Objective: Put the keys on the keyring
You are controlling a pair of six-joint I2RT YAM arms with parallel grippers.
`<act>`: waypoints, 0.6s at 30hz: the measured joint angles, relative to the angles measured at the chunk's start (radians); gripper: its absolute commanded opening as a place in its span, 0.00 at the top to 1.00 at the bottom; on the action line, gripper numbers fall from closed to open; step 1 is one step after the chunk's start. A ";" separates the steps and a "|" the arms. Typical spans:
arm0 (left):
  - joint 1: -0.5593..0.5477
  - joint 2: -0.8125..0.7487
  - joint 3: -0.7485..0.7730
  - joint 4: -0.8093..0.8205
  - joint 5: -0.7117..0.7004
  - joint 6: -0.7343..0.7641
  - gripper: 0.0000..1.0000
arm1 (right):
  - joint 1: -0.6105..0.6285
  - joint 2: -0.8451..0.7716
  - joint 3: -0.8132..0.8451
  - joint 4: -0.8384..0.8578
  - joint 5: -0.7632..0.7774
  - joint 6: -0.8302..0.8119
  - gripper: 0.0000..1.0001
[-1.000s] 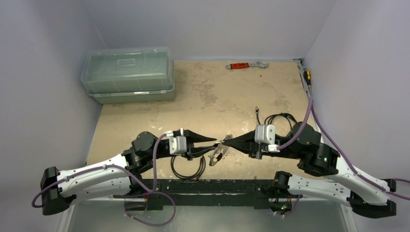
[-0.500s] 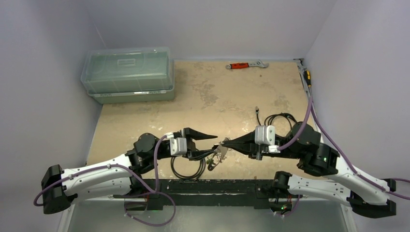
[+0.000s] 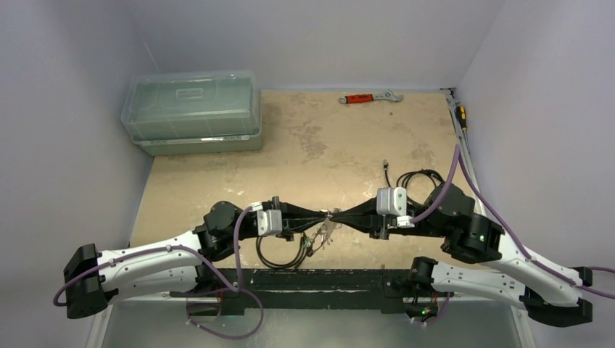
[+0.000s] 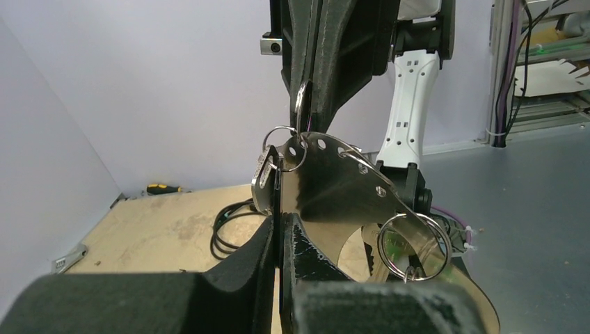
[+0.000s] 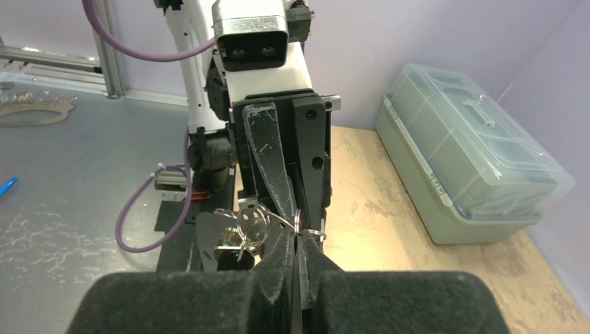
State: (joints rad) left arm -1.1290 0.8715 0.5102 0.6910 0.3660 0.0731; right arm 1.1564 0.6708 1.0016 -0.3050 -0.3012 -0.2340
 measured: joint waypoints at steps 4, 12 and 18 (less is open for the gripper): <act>0.000 -0.026 0.008 -0.063 -0.041 0.003 1.00 | 0.000 -0.013 -0.016 0.011 0.039 0.019 1.00; -0.007 -0.064 0.102 -0.262 -0.181 0.021 1.00 | -0.004 -0.063 -0.108 0.080 0.174 0.088 1.00; -0.026 -0.064 0.161 -0.381 -0.265 0.031 1.00 | -0.005 -0.062 -0.134 0.127 0.231 0.120 1.00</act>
State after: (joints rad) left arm -1.1553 0.8078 0.6716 0.3103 0.1013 0.1036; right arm 1.1515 0.6086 0.8680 -0.1780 -0.0700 -0.1143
